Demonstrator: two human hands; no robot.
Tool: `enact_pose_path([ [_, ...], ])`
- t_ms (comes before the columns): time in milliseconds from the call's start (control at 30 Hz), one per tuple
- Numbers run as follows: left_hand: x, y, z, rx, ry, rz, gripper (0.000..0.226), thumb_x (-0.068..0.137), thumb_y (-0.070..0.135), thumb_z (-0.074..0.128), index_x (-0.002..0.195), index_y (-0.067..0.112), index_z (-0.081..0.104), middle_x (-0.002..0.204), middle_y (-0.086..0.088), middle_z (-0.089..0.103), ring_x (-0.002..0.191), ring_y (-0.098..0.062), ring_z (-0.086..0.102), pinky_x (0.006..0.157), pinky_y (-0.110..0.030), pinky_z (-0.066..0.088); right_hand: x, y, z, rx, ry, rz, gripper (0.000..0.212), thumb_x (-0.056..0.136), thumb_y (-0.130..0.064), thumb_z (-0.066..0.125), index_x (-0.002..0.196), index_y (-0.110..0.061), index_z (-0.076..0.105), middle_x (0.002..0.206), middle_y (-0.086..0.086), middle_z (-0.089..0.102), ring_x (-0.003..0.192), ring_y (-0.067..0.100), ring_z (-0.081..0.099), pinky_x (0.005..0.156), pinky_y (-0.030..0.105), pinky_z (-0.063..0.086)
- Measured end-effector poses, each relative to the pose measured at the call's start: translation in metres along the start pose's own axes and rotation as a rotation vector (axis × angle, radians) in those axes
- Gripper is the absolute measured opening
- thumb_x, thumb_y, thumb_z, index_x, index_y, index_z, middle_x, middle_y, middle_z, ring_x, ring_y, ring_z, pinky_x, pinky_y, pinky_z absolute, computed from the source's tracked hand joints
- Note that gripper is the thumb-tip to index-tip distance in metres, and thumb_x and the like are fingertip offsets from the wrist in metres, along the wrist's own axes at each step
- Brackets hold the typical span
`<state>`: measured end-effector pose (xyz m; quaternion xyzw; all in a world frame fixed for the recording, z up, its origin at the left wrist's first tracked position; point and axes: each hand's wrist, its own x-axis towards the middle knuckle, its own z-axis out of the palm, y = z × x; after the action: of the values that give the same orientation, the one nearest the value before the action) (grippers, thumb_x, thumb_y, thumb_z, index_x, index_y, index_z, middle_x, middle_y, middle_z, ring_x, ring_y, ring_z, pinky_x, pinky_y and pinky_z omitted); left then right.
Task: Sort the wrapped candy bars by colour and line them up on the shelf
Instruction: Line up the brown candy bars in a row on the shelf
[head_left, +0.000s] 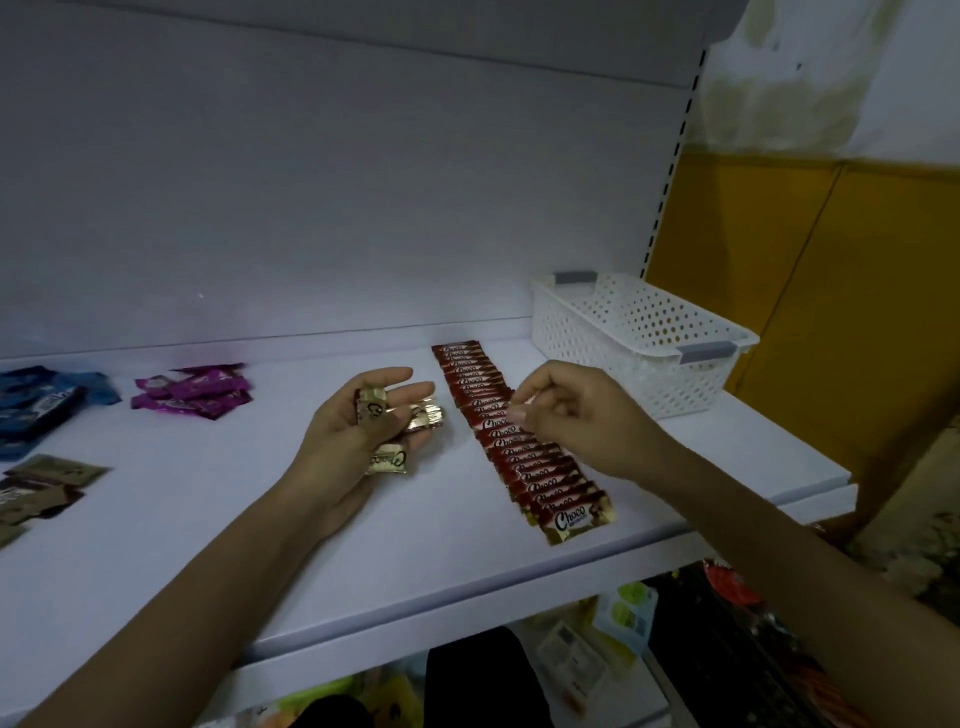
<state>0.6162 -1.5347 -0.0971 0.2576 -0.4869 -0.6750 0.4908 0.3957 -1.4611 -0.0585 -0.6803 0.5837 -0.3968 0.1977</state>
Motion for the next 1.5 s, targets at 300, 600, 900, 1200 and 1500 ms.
enact_pose_path([
  [300,0.009,0.007,-0.007,-0.164,0.064,0.043,0.038,0.093,-0.010,0.044,0.118,0.014,0.060,0.127,-0.004,0.061,0.102,-0.025,0.068,0.072,-0.029,0.058,0.065,-0.027,0.056,0.140,-0.099,0.091,0.013,0.073,-0.016,0.080,0.085,-0.015,0.075,0.083,0.003,0.074,0.079,0.017,0.070,0.079,0.032,0.056],
  [600,0.038,0.024,-0.022,-0.150,0.167,-0.081,0.022,0.103,0.008,0.036,0.118,0.009,0.052,0.084,-0.013,0.074,0.069,-0.028,0.072,0.052,-0.029,0.057,0.095,-0.023,0.044,0.416,0.031,0.205,0.006,0.084,-0.007,0.067,0.081,-0.011,0.069,0.065,-0.006,0.071,0.055,0.003,0.064,0.050,0.010,0.045],
  [900,0.046,0.012,-0.034,-0.312,0.105,-0.292,0.030,0.099,0.026,0.048,0.112,0.003,0.062,0.056,-0.006,0.051,0.045,-0.018,0.054,0.066,-0.041,0.059,0.098,-0.007,0.057,0.304,0.114,-0.110,0.008,0.080,-0.003,0.071,0.082,-0.010,0.070,0.083,0.001,0.073,0.077,0.013,0.071,0.071,0.019,0.055],
  [1200,0.045,0.009,-0.032,-0.165,0.178,-0.156,0.015,0.096,0.014,0.053,0.103,0.010,0.066,0.059,-0.001,0.051,0.042,-0.011,0.043,0.054,-0.029,0.054,0.095,-0.003,0.068,-0.252,-0.061,-0.437,0.017,0.082,-0.019,0.062,0.098,-0.022,0.064,0.101,-0.013,0.063,0.093,0.005,0.060,0.078,0.032,0.052],
  [1500,0.049,0.007,-0.031,-0.198,0.377,-0.081,0.005,0.094,0.008,0.057,0.094,0.008,0.062,0.059,-0.003,0.055,0.042,-0.011,0.046,0.052,-0.030,0.055,0.144,-0.001,0.075,0.081,-0.076,0.050,0.009,0.082,-0.012,0.071,0.082,-0.020,0.069,0.077,0.001,0.071,0.071,0.011,0.065,0.073,0.030,0.052],
])
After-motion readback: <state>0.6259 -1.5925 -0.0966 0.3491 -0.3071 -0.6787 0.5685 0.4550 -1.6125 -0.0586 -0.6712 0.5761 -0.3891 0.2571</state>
